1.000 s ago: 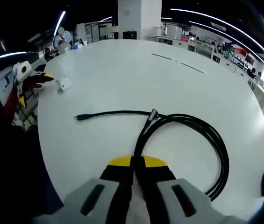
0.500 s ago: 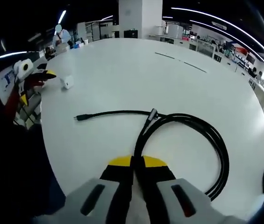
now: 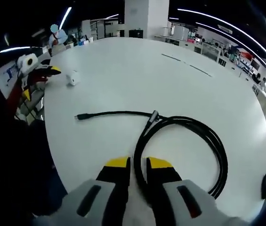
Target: Plug the desk Type‑C cable into the charger adapter.
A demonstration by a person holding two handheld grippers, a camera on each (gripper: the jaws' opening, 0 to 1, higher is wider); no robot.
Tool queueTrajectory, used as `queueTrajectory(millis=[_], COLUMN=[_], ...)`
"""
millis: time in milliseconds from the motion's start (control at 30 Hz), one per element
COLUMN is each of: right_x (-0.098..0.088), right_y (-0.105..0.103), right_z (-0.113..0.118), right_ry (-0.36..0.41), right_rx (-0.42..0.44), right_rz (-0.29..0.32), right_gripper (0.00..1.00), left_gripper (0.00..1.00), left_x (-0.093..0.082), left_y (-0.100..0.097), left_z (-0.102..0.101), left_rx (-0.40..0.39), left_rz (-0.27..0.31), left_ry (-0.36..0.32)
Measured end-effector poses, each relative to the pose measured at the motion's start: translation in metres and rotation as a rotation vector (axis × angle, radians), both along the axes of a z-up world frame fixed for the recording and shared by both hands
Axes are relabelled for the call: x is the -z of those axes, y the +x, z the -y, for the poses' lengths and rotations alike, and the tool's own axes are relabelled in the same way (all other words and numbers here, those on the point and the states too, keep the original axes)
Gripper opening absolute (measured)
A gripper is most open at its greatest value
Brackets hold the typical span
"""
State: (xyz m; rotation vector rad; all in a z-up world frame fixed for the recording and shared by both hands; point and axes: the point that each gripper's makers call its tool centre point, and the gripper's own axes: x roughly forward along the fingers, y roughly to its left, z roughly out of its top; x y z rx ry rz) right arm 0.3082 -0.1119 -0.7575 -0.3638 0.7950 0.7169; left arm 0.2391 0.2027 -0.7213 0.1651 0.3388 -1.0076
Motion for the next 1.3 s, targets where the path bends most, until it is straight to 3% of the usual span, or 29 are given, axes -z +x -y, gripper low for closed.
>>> queueTrajectory(millis=[67, 167, 333, 467, 600, 1300], right_x=[-0.005, -0.017, -0.024, -0.024, -0.023, -0.018], right_y=[0.001, 0.007, 0.006, 0.003, 0.007, 0.012], right_z=[0.000, -0.007, -0.035, -0.057, -0.062, -0.077], right_ry=[-0.014, -0.049, -0.095, -0.097, -0.111, -0.169], right_rx=[-0.020, -0.093, -0.278, -0.358, -0.397, -0.542], right_rz=[0.026, 0.113, 0.174, 0.180, 0.184, 0.163], right_gripper=[0.18, 0.19, 0.19, 0.21, 0.22, 0.24], left_gripper=[0.90, 0.90, 0.90, 0.90, 0.90, 0.90], left_x=[0.000, 0.000, 0.000, 0.000, 0.001, 0.003], left_y=[0.000, -0.001, -0.002, -0.003, -0.003, -0.003], left_z=[-0.001, -0.002, 0.000, -0.002, -0.005, -0.005], left_rx=[-0.002, -0.004, -0.003, -0.008, -0.016, -0.021], left_rz=[0.001, 0.001, 0.001, 0.001, 0.000, -0.006], left_ry=[-0.001, -0.003, -0.002, -0.003, 0.002, 0.001])
